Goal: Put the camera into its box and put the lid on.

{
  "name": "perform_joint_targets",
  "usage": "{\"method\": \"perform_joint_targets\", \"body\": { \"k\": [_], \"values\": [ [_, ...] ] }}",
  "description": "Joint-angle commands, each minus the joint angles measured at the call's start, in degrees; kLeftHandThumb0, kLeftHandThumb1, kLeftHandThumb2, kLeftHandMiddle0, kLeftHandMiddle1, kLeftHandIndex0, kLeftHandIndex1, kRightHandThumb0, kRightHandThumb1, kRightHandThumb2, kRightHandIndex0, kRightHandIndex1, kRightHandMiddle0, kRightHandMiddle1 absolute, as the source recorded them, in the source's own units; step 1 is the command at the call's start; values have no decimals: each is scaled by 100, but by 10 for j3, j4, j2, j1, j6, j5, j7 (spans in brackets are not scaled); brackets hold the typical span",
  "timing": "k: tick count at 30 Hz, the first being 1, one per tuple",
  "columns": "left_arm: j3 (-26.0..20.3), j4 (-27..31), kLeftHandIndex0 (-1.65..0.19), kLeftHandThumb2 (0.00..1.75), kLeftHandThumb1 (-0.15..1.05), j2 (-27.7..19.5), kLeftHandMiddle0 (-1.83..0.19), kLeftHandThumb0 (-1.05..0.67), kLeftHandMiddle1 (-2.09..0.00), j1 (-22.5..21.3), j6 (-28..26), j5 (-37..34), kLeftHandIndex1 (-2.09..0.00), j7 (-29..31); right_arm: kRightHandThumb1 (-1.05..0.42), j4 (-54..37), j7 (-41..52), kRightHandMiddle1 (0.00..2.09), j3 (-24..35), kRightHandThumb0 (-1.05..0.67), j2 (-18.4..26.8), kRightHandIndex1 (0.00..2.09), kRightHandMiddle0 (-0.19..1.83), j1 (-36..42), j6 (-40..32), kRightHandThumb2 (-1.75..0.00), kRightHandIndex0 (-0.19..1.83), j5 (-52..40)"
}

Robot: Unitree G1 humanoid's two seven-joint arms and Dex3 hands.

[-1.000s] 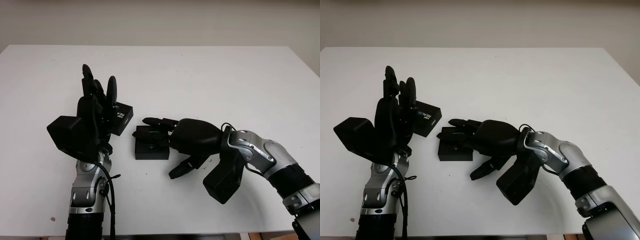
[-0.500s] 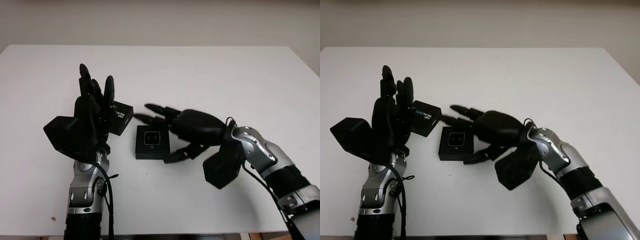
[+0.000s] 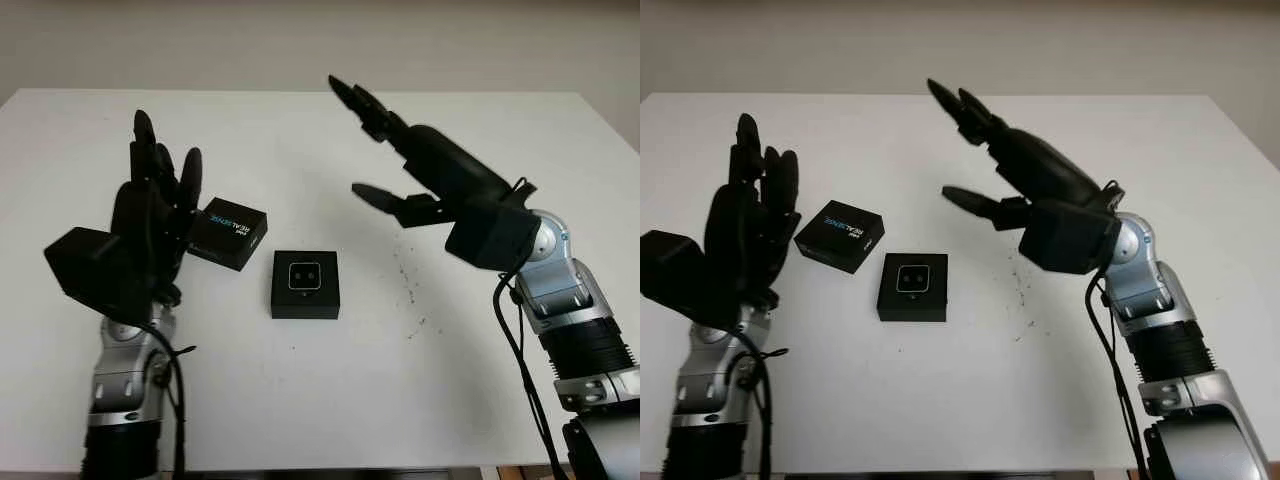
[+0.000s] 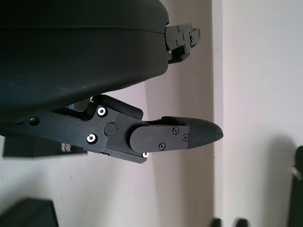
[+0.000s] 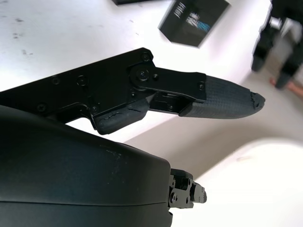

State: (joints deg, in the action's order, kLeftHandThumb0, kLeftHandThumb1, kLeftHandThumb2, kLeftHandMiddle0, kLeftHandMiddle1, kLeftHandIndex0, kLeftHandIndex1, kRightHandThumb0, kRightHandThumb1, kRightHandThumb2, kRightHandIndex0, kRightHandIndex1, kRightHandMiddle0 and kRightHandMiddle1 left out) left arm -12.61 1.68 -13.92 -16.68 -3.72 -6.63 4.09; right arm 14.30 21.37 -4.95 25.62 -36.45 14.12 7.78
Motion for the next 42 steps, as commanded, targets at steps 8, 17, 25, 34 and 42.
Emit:
{"method": "perform_joint_targets", "body": {
  "k": [8,17,25,34,42],
  "values": [
    [92,-139,-21,6,98,-220,-33,-54,-13,-110,60,182,-21,127,-105,44,15,6,45,-81,-35,6,-8,-16,-94,-67,-10,-83],
    [239,-263,-1,4,81,-315,2,-50,-2,-252,142,333,-3,278,-105,50,4,4,70,-77,-51,5,-11,-15,-123,-66,-12,-111],
    [299,-369,7,4,77,-300,8,-53,-4,-321,235,402,-4,251,-105,50,-38,2,106,-74,-82,5,-13,-22,-149,-68,-13,-148],
    [354,-490,5,5,76,-255,6,-50,-6,-376,288,470,-5,155,-105,43,-54,2,115,-74,-93,5,-12,-12,-167,-72,-13,-158],
    [366,-527,2,6,78,-237,2,-37,-7,-391,291,468,-7,167,-105,49,-46,1,111,-74,-92,5,-14,-7,-159,-74,-14,-153]
  ]
}}
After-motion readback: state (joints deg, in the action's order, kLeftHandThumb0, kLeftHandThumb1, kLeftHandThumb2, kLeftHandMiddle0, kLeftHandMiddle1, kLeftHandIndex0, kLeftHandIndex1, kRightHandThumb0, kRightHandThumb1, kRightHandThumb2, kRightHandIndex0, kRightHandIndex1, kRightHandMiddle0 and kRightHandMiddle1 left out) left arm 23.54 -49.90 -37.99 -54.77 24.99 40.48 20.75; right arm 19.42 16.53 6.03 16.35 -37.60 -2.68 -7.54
